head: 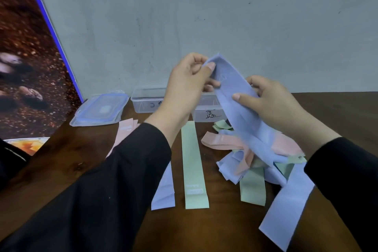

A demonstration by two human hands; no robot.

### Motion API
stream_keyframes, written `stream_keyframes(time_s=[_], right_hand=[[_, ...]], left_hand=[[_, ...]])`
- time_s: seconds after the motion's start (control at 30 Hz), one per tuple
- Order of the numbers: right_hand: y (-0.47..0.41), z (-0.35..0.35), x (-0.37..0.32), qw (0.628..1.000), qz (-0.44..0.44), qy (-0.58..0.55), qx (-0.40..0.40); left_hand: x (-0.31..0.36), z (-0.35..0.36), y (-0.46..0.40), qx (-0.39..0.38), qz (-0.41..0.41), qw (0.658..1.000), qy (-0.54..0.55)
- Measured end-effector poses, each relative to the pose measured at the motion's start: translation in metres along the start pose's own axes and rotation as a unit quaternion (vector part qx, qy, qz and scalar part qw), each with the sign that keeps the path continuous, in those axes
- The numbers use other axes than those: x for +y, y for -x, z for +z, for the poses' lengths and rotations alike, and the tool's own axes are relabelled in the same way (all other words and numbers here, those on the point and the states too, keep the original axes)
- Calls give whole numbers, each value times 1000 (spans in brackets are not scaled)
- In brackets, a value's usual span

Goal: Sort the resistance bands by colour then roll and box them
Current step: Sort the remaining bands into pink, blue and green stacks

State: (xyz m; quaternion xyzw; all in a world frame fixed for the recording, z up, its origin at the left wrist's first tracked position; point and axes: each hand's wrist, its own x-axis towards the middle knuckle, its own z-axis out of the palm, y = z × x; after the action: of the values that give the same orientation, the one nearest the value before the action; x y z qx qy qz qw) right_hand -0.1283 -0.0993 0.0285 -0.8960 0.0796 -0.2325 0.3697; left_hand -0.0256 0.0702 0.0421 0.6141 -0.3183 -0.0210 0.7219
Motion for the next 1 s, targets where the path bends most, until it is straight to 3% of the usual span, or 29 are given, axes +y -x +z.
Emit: stream_keyframes(time_s=[0.2,0.4,0.53,1.0], right_hand=[[12,29,3,991,61,-108,-54],[20,39,3,985,69,-154,-33],[31,47,-3,976,89,-191,-49],[78,128,-14,904,156,-372,-140]], left_hand=[[28,-12,-16,6,37,998,-44],[47,-29,-24,39,57,998,2],[54,-38,-33,61,67,996,-24],[-9,-85,-54,105,-27,970,-219]])
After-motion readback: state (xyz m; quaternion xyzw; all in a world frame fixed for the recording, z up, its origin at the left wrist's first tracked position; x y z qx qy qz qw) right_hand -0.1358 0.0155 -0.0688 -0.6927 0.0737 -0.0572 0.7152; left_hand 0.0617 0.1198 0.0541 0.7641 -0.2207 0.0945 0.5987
